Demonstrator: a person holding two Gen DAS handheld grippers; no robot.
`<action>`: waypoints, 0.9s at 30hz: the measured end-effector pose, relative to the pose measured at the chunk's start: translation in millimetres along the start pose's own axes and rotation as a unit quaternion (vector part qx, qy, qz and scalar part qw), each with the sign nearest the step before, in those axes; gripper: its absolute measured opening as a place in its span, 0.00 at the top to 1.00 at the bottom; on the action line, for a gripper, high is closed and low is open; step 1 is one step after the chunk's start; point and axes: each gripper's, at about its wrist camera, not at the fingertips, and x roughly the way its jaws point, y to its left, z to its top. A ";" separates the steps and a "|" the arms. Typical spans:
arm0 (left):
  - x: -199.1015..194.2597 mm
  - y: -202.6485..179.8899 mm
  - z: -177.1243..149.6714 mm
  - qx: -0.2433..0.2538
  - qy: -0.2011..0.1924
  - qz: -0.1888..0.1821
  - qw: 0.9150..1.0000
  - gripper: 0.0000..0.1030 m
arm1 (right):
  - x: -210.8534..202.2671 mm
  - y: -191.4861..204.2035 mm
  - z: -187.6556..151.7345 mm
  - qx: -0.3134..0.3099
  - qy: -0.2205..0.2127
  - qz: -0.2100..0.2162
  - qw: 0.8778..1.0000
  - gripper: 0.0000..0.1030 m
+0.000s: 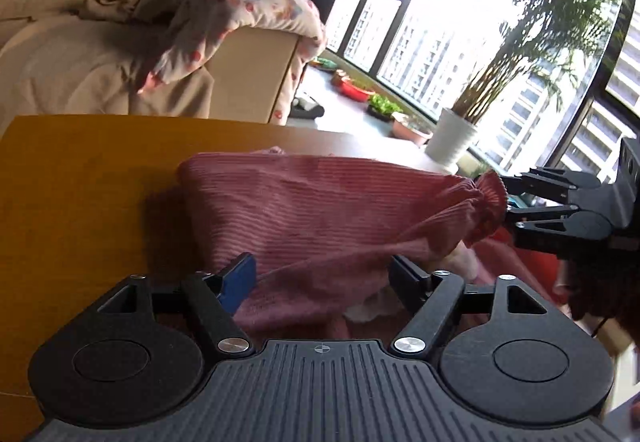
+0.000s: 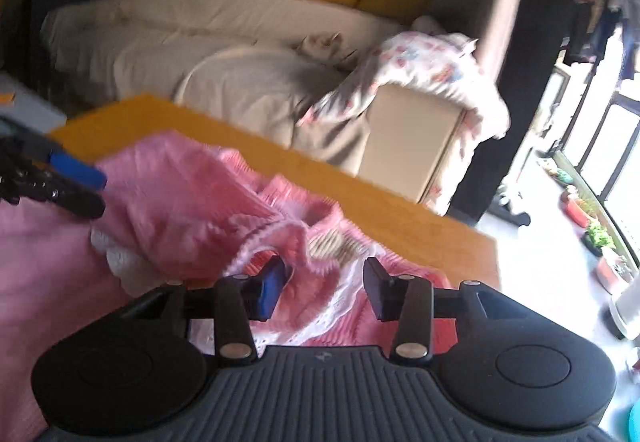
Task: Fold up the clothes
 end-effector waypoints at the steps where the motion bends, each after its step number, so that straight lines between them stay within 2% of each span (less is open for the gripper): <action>1: -0.7 -2.8 0.6 -0.001 0.000 -0.006 1.000 0.18 | -3.7 -1.6 1.0 0.003 -0.013 -0.012 1.000 0.56; 4: 2.4 -14.7 -2.1 0.009 0.004 -0.014 1.000 0.15 | -4.3 -10.2 10.3 -0.006 -0.028 -0.051 0.998 0.53; 6: 7.1 -20.0 -9.5 0.021 0.013 -0.008 1.000 0.15 | -2.3 -25.1 9.5 -0.005 -0.007 -0.052 0.999 0.46; 8: 10.5 -22.8 -16.1 0.034 0.017 -0.002 0.999 0.15 | -3.3 -44.2 4.7 0.016 0.017 -0.050 0.998 0.45; 10: 10.6 -23.7 -17.6 0.033 0.012 -0.004 0.999 0.14 | -12.3 -66.6 -5.0 0.076 0.023 -0.024 0.997 0.45; 11: 10.2 -23.9 -17.4 0.030 0.009 -0.008 0.999 0.13 | -17.2 -75.4 -8.9 0.116 0.019 0.002 0.993 0.45; 14: 10.1 -26.1 -18.7 0.030 0.001 -0.013 0.999 0.10 | -26.3 -86.2 -15.8 0.205 0.002 0.079 0.976 0.45; 17: 8.8 -29.9 -22.9 0.042 -0.004 -0.001 0.999 0.10 | -16.6 -63.8 -9.9 0.200 -0.009 0.127 0.971 0.50; 20: 5.6 -27.7 -22.9 0.039 -0.013 0.009 0.999 0.09 | 9.1 -33.0 -1.2 0.167 -0.008 0.134 0.977 0.50; 22: 4.4 -23.5 -22.8 0.030 -0.015 0.015 0.999 0.09 | 34.0 -20.1 -0.6 0.167 0.012 0.142 0.976 0.50; 24: 2.3 -19.2 -22.8 0.021 -0.018 0.022 0.999 0.09 | 56.1 -12.0 0.2 0.177 0.034 0.153 0.972 0.61; 25: 0.6 -17.2 -22.9 0.017 -0.022 0.027 0.999 0.09 | 65.4 -10.6 1.0 0.188 0.045 0.161 0.968 0.74; 27: -4.0 -14.0 -23.4 0.010 -0.032 0.036 0.999 0.09 | 56.9 -16.0 14.5 0.200 0.017 0.184 0.962 0.84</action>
